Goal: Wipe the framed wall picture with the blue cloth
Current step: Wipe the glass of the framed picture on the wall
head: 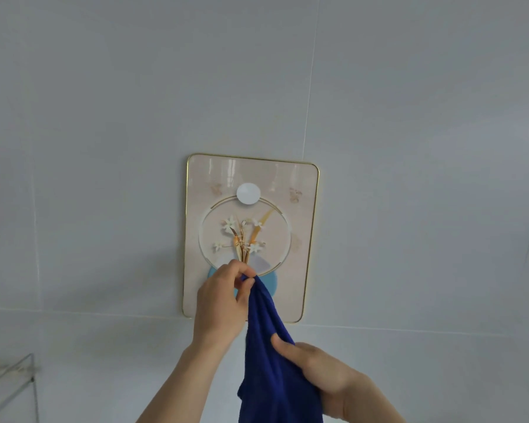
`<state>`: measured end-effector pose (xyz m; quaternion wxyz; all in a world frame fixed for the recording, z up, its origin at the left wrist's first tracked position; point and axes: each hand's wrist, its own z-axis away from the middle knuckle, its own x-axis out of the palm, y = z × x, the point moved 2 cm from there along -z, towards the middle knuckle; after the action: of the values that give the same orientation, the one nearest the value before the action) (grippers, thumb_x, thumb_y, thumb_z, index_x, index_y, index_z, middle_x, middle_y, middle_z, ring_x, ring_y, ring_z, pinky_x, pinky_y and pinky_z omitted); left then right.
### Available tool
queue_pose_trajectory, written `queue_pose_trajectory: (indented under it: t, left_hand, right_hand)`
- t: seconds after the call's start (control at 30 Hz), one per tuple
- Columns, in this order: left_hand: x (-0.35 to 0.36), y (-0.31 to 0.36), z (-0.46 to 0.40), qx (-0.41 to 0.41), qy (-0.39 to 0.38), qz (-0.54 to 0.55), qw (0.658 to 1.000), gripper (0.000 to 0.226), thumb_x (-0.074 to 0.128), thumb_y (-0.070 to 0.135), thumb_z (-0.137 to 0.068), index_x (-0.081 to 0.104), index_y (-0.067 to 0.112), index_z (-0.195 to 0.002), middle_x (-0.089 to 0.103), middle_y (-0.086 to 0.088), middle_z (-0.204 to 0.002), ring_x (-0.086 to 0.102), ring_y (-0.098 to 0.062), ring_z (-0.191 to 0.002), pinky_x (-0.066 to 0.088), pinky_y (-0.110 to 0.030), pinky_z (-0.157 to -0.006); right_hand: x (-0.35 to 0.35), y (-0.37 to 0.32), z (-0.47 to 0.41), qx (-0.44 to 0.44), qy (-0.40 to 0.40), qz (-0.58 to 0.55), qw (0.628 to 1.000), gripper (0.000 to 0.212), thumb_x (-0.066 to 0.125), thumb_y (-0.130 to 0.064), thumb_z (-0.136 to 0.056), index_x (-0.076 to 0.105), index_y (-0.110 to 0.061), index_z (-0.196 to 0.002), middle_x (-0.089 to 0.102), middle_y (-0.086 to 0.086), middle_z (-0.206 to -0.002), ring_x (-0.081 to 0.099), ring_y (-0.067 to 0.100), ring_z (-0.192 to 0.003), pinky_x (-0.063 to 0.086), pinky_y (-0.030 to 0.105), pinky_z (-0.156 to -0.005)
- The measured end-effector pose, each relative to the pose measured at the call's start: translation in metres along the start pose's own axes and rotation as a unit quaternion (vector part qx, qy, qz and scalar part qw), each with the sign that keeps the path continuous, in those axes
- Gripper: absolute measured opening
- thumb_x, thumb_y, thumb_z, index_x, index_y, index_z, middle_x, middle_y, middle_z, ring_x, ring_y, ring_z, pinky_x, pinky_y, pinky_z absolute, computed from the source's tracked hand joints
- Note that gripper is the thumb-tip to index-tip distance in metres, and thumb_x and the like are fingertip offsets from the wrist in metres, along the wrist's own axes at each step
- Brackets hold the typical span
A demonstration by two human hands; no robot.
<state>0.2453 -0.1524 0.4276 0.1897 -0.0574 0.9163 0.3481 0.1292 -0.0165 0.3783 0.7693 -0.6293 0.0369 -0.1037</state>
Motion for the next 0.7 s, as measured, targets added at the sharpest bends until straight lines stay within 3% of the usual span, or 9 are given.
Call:
queue_pose_trajectory:
  t: [0.13, 0.3, 0.4, 0.5, 0.57, 0.7]
  left_hand:
    - [0.001, -0.017, -0.010, -0.032, 0.010, 0.028, 0.999, 0.011, 0.067, 0.018, -0.094, 0.065, 0.030, -0.095, 0.072, 0.014, -0.093, 0.068, -0.007, -0.088, 0.058, -0.025, -0.078]
    - [0.001, -0.030, -0.020, -0.028, 0.014, 0.029, 0.999, 0.006, 0.068, 0.027, -0.094, 0.064, 0.031, -0.095, 0.070, 0.015, -0.094, 0.067, -0.006, -0.088, 0.051, -0.015, -0.070]
    - [0.002, -0.037, -0.023, -0.045, 0.023, 0.026, 0.998, 0.010, 0.064, 0.033, -0.095, 0.062, 0.030, -0.105, 0.069, 0.013, -0.104, 0.066, -0.010, -0.096, 0.041, -0.007, -0.067]
    - [0.004, -0.043, -0.026, -0.045, 0.034, 0.017, 0.998, 0.017, 0.062, 0.036, -0.096, 0.060, 0.031, -0.112, 0.067, 0.014, -0.112, 0.064, -0.010, -0.103, 0.035, -0.005, -0.067]
    - [0.007, -0.047, -0.029, -0.036, 0.047, 0.018, 0.998, 0.017, 0.061, 0.036, -0.096, 0.060, 0.032, -0.112, 0.066, 0.015, -0.112, 0.063, -0.010, -0.103, 0.040, -0.011, -0.071]
    - [0.020, -0.048, -0.034, -0.015, 0.050, 0.028, 0.998, 0.017, 0.062, 0.036, -0.095, 0.061, 0.032, -0.112, 0.060, 0.020, -0.107, 0.061, -0.012, -0.105, 0.051, -0.028, -0.080]
  right_hand:
    - [0.006, -0.025, -0.012, -0.070, 0.045, -0.093, 0.992, 0.047, 0.047, -0.038, -0.105, 0.064, -0.005, -0.133, 0.070, 0.016, -0.132, 0.064, 0.030, -0.126, 0.042, 0.046, -0.115]
    - [0.005, -0.063, -0.009, -0.111, 0.125, -0.175, 0.970, 0.048, 0.046, -0.038, -0.106, 0.066, 0.000, -0.125, 0.074, 0.022, -0.120, 0.072, 0.034, -0.107, 0.053, 0.047, -0.095]
    - [-0.001, -0.079, -0.008, -0.117, 0.170, -0.219, 0.954, 0.054, 0.045, -0.044, -0.105, 0.062, 0.000, -0.129, 0.073, 0.024, -0.122, 0.068, 0.038, -0.115, 0.051, 0.053, -0.100]
    - [-0.009, -0.096, -0.009, -0.122, 0.235, -0.162, 0.951, 0.053, 0.052, -0.048, -0.102, 0.057, -0.005, -0.132, 0.070, 0.017, -0.126, 0.067, 0.035, -0.117, 0.048, 0.054, -0.108]
    - [-0.016, -0.106, -0.009, -0.101, 0.286, -0.070, 0.950, 0.053, 0.053, -0.054, -0.099, 0.055, -0.011, -0.131, 0.066, 0.009, -0.127, 0.064, 0.029, -0.117, 0.048, 0.050, -0.110]
    - [-0.034, -0.126, -0.005, -0.102, 0.354, 0.062, 0.928, 0.041, 0.044, -0.059, -0.100, 0.055, -0.020, -0.098, 0.060, 0.009, -0.119, 0.058, 0.029, -0.113, 0.045, 0.044, -0.109]
